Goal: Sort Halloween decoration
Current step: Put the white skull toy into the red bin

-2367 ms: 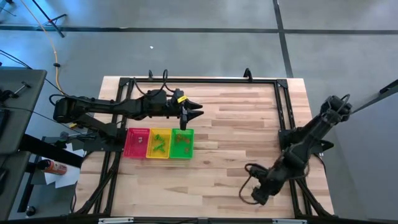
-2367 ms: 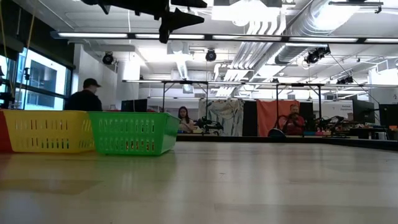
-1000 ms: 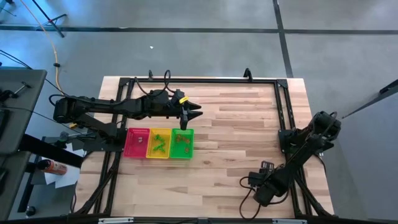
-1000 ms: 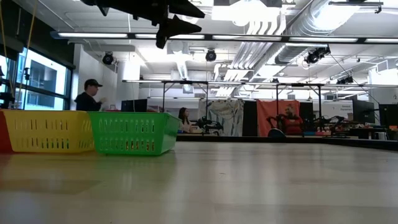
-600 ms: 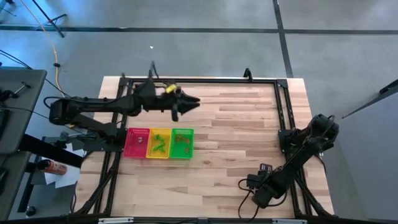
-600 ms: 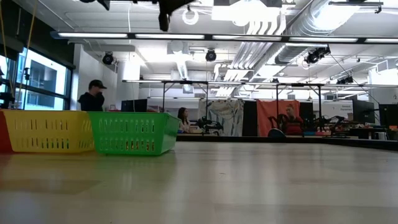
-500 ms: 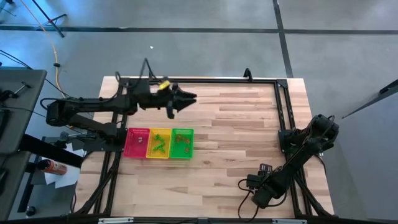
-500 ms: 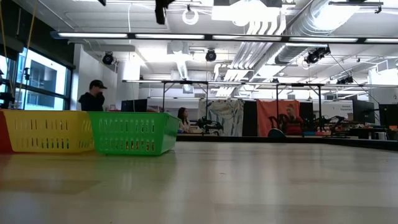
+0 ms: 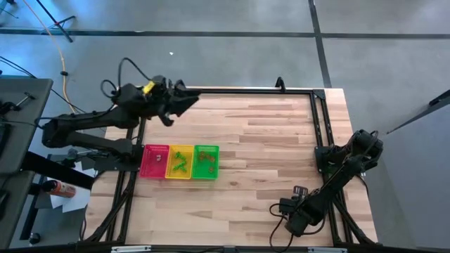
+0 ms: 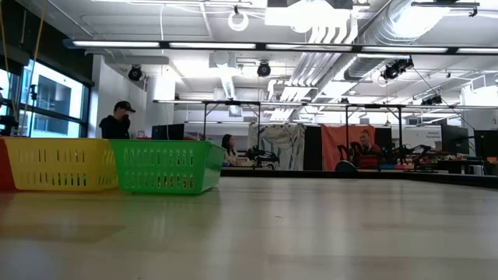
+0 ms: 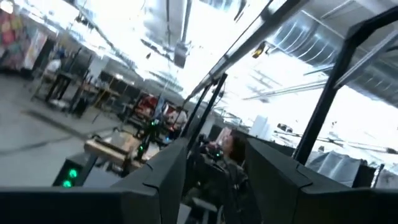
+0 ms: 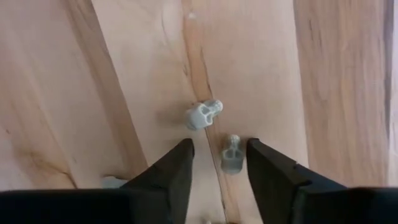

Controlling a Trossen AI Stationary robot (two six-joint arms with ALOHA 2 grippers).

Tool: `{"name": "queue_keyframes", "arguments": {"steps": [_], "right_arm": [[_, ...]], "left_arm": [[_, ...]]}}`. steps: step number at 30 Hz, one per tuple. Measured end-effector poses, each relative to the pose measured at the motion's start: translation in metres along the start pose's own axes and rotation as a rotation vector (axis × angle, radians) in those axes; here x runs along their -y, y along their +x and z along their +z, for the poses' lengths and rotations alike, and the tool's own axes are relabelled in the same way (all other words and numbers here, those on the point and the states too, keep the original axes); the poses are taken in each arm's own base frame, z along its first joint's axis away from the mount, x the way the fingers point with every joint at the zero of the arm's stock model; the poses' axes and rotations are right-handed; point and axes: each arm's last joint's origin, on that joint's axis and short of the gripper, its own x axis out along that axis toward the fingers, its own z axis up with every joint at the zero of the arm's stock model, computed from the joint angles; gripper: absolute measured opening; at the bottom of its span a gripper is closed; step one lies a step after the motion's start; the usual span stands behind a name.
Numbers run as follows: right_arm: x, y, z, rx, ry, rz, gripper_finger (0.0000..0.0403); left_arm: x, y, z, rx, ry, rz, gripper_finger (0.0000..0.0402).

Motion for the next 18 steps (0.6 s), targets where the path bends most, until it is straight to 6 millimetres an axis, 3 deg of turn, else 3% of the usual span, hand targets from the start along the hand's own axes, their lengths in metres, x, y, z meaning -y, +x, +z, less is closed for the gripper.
{"name": "queue_keyframes", "arguments": {"steps": [6,18], "right_arm": [[0.0,0.0,0.0,-0.001,0.003,0.0,0.0097],[0.001,-0.005,0.0,0.005,0.081,0.014,0.0049]], "left_arm": [[0.011,-0.012,0.015,0.052,0.036,-0.028,0.0156],[0.021,-0.025,0.029,0.103,0.047,-0.057,0.0156]]}}
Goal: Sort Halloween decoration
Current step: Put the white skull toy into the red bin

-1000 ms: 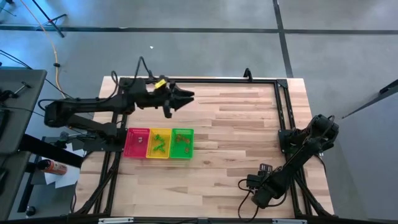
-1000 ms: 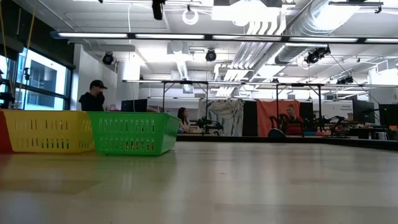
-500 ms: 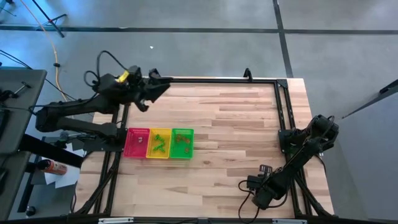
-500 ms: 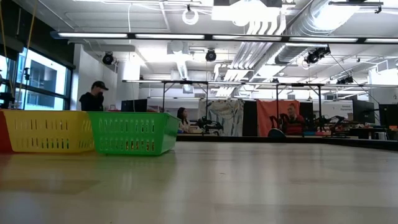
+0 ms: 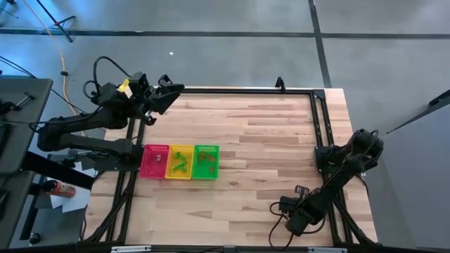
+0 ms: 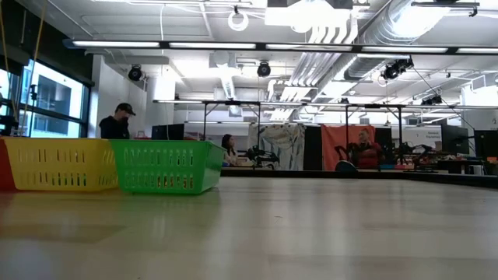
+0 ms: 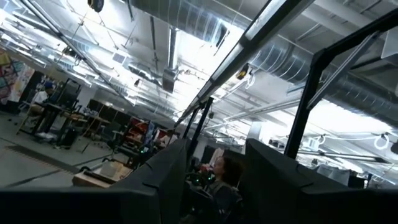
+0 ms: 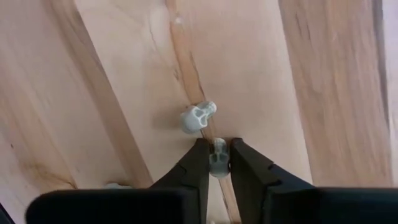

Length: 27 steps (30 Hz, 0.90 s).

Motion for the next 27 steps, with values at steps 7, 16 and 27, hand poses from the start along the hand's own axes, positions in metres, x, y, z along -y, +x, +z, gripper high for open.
{"name": "queue_keyframes", "arguments": {"steps": [7,16,27], "right_arm": [[0.004,-0.01,-0.001,0.015,0.009,0.003,0.0027],[0.022,-0.046,0.0,0.142,0.076,0.0,0.0033],[0.048,-0.094,0.04,0.518,0.151,0.118,0.0033]], "left_arm": [[-0.001,0.0,-0.001,-0.016,-0.002,0.01,0.0156],[-0.007,-0.001,-0.012,-0.124,-0.02,0.082,0.0156],[-0.018,-0.007,-0.031,-0.318,-0.048,0.204,0.0156]]}}
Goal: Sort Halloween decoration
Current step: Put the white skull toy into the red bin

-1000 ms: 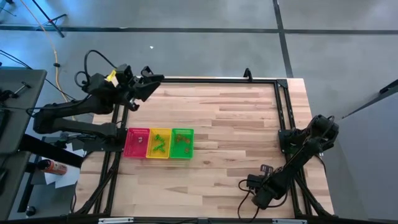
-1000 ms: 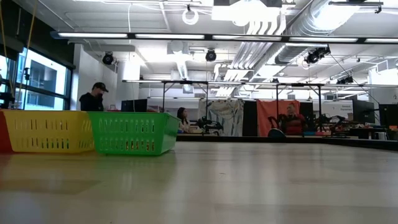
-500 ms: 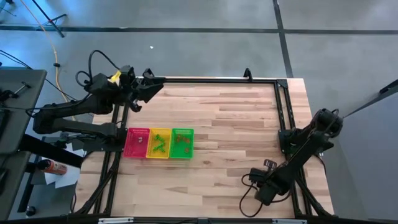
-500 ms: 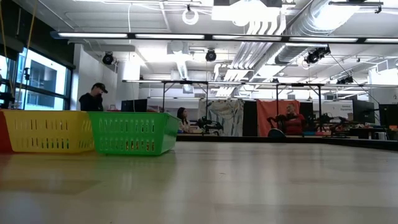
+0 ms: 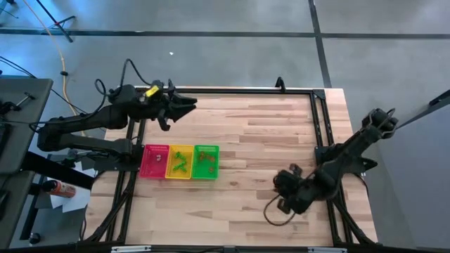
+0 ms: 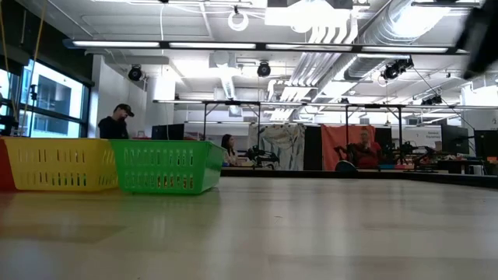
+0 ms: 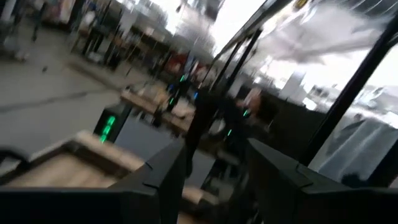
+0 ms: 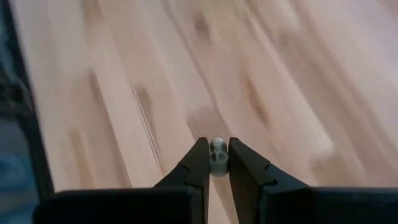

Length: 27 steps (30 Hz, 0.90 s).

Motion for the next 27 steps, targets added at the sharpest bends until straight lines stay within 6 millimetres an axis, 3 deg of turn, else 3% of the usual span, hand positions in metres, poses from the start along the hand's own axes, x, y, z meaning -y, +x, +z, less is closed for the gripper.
{"name": "queue_keyframes", "arguments": {"steps": [7,15,27], "right_arm": [[-0.007,0.011,0.053,0.265,-0.074,0.147,0.0034],[0.006,0.012,0.112,0.573,-0.137,0.196,0.0034],[0.04,0.015,0.157,0.731,-0.149,0.156,0.0034]], "left_arm": [[-0.007,-0.001,-0.022,-0.21,0.1,0.095,0.0156],[-0.001,0.001,-0.042,-0.343,0.229,0.115,0.0156],[-0.005,0.025,-0.061,-0.394,0.297,0.093,0.0156]]}}
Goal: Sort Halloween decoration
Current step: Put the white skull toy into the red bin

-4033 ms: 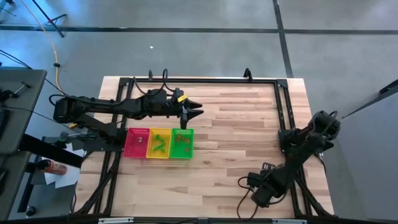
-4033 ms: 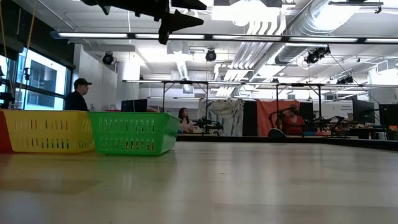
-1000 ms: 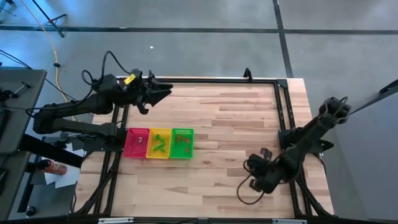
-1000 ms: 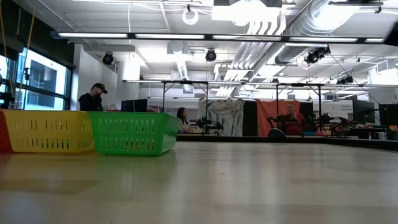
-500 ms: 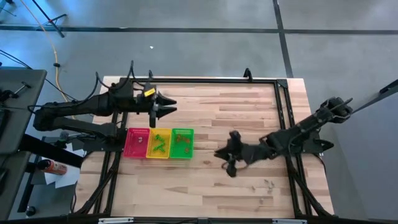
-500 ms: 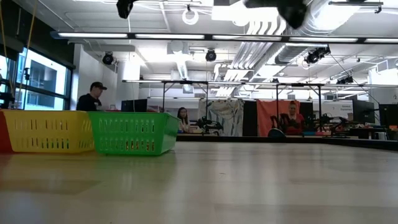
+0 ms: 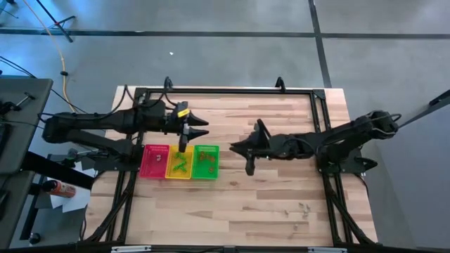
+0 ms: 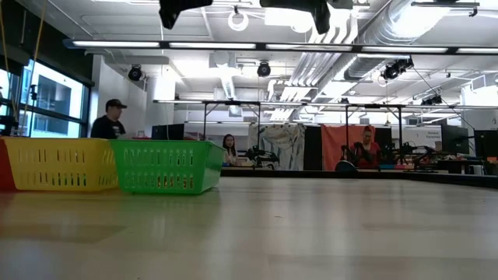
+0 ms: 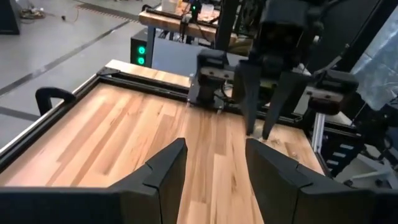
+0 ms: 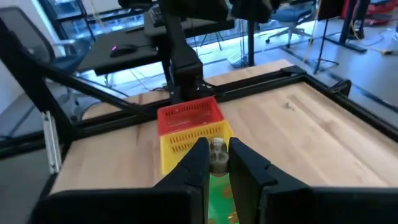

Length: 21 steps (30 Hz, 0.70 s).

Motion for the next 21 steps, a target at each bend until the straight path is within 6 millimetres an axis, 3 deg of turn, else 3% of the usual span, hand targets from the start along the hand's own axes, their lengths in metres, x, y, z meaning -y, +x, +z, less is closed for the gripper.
{"name": "queue_keyframes", "arguments": {"steps": [11,21], "right_arm": [[0.03,0.011,0.007,-0.024,-0.125,0.072,0.0034],[0.045,0.014,0.01,-0.029,-0.14,0.103,0.0034]], "left_arm": [[-0.004,0.035,-0.004,0.056,-0.127,0.056,0.0156],[-0.018,0.03,0.001,0.083,-0.135,0.107,0.0156]]}}
